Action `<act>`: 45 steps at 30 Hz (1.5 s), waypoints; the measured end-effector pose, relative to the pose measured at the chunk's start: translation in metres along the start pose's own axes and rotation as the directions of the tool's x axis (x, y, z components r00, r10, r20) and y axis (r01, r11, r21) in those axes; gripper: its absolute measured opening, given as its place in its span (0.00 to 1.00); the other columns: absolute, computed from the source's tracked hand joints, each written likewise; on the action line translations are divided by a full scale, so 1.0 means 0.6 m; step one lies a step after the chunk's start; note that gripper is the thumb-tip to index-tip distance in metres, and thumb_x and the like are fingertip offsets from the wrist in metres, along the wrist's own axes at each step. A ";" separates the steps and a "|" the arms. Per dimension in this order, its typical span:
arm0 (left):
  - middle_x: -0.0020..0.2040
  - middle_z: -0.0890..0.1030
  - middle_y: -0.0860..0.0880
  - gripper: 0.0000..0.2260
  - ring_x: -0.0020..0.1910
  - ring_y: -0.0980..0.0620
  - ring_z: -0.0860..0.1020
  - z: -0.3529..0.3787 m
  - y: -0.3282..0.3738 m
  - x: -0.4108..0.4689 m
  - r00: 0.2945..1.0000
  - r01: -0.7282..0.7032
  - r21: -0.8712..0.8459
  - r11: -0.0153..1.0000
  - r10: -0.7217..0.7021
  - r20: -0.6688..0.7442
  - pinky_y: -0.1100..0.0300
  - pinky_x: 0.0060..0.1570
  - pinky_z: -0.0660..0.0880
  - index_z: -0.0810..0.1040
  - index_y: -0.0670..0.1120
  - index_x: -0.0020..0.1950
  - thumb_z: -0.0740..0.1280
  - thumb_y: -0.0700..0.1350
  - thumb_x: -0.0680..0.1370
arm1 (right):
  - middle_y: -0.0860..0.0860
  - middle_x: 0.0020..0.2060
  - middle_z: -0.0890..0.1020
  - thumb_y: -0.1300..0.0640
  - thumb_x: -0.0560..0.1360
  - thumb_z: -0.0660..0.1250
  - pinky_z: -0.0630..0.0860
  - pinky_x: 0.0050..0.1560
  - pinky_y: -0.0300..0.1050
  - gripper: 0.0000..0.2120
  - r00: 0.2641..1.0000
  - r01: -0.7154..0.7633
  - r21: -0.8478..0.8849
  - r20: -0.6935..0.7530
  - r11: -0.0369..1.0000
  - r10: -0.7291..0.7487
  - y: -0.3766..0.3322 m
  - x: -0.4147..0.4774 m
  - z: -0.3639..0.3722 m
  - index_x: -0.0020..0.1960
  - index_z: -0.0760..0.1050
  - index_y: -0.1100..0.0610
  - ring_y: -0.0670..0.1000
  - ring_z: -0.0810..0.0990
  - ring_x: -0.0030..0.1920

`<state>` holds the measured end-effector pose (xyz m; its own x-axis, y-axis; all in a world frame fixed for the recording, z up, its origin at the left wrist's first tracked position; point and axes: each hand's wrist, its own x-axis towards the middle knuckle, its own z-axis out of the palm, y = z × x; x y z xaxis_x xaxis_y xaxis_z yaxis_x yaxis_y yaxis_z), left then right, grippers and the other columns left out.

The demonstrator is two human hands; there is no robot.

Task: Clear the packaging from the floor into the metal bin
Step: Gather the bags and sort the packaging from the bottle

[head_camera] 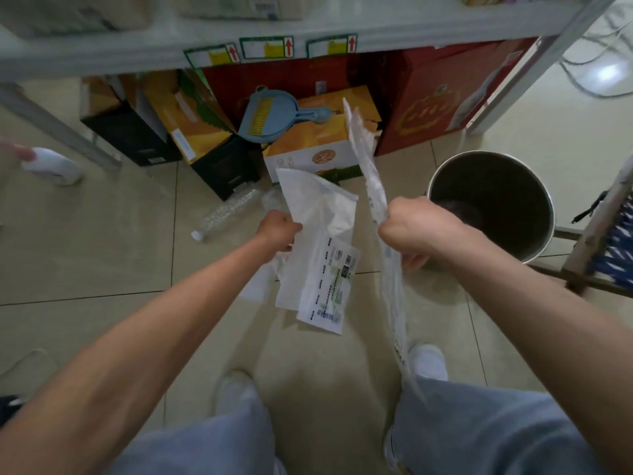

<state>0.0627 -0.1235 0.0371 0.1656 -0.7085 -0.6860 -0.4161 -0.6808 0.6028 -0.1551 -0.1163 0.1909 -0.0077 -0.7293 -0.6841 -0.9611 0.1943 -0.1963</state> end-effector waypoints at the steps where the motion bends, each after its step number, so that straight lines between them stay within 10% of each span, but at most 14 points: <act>1: 0.43 0.80 0.46 0.08 0.40 0.50 0.80 -0.004 0.012 -0.013 1.000 -0.010 0.029 1.000 0.011 -0.014 0.58 0.36 0.78 0.75 0.45 0.42 0.68 0.43 0.80 | 0.61 0.42 0.82 0.57 0.77 0.60 0.86 0.31 0.54 0.09 1.000 0.007 0.015 0.016 1.000 -0.007 -0.003 -0.004 0.001 0.46 0.76 0.62 0.59 0.87 0.30; 9: 0.37 0.79 0.47 0.11 0.37 0.49 0.80 -0.017 0.111 -0.160 0.954 -0.193 0.029 0.981 0.195 -0.228 0.51 0.42 0.81 0.75 0.47 0.38 0.72 0.44 0.78 | 0.64 0.31 0.84 0.59 0.76 0.54 0.82 0.21 0.46 0.14 0.993 0.090 0.138 0.058 0.986 -0.099 -0.032 -0.054 0.003 0.39 0.73 0.65 0.58 0.85 0.24; 16: 0.49 0.84 0.39 0.07 0.51 0.44 0.84 0.010 0.166 -0.288 0.933 -0.352 -0.194 0.916 0.328 -0.147 0.51 0.50 0.84 0.81 0.36 0.49 0.69 0.39 0.81 | 0.61 0.29 0.86 0.50 0.78 0.51 0.86 0.37 0.56 0.24 0.981 0.155 0.443 0.038 0.883 -0.192 -0.035 -0.077 -0.007 0.50 0.80 0.66 0.59 0.87 0.30; 23: 0.45 0.80 0.39 0.12 0.43 0.44 0.81 -0.018 0.195 -0.321 0.981 -0.052 -0.668 0.742 0.162 0.104 0.50 0.42 0.82 0.77 0.37 0.45 0.60 0.43 0.82 | 0.60 0.47 0.85 0.30 0.69 0.64 0.86 0.38 0.53 0.35 0.949 0.223 0.530 0.074 0.818 -0.307 -0.017 -0.095 -0.032 0.64 0.78 0.56 0.55 0.88 0.36; 29: 0.49 0.87 0.38 0.11 0.52 0.41 0.86 -0.007 0.183 -0.290 0.966 0.017 -0.698 0.715 0.169 0.196 0.45 0.48 0.84 0.79 0.34 0.52 0.62 0.38 0.78 | 0.63 0.46 0.85 0.59 0.78 0.60 0.86 0.37 0.55 0.15 0.976 0.205 0.458 -0.031 0.865 -0.214 -0.011 -0.095 -0.043 0.60 0.76 0.66 0.57 0.88 0.36; 32: 0.47 0.88 0.41 0.11 0.46 0.42 0.88 -0.005 0.173 -0.259 0.971 0.003 -0.612 0.791 0.144 0.191 0.46 0.49 0.83 0.80 0.36 0.57 0.64 0.39 0.79 | 0.60 0.51 0.81 0.61 0.78 0.58 0.84 0.30 0.48 0.11 0.975 0.220 0.338 -0.112 0.915 -0.193 -0.007 -0.097 -0.051 0.58 0.73 0.63 0.57 0.86 0.38; 35: 0.49 0.87 0.42 0.08 0.43 0.45 0.88 0.010 0.121 -0.215 0.988 -0.117 -0.170 0.979 0.133 0.085 0.50 0.48 0.83 0.81 0.39 0.56 0.66 0.40 0.80 | 0.57 0.50 0.79 0.58 0.79 0.59 0.80 0.32 0.45 0.09 0.964 0.236 0.166 -0.161 0.958 -0.210 -0.002 -0.099 -0.053 0.57 0.72 0.58 0.56 0.82 0.41; 40: 0.54 0.84 0.38 0.13 0.46 0.42 0.85 0.047 -0.047 -0.139 0.997 0.018 0.448 0.894 -0.049 0.058 0.54 0.41 0.80 0.78 0.37 0.59 0.63 0.40 0.78 | 0.59 0.51 0.80 0.55 0.78 0.63 0.85 0.44 0.55 0.13 0.973 0.185 0.083 -0.154 0.979 -0.171 0.018 -0.083 -0.040 0.60 0.73 0.60 0.59 0.84 0.43; 45: 0.61 0.79 0.39 0.17 0.58 0.39 0.80 0.135 -0.178 -0.091 0.992 0.128 0.464 0.876 -0.119 -0.049 0.53 0.52 0.76 0.75 0.40 0.62 0.66 0.47 0.76 | 0.60 0.50 0.80 0.54 0.77 0.63 0.85 0.40 0.57 0.14 0.971 0.143 -0.020 -0.189 0.990 -0.144 0.024 -0.066 -0.026 0.59 0.73 0.61 0.60 0.84 0.41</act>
<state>0.0255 0.0033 -0.0229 0.2575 -0.6307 -0.7321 -0.7586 -0.6012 0.2512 -0.1732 -0.0947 0.2264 0.0790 -0.8602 -0.5038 -0.9578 0.0746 -0.2776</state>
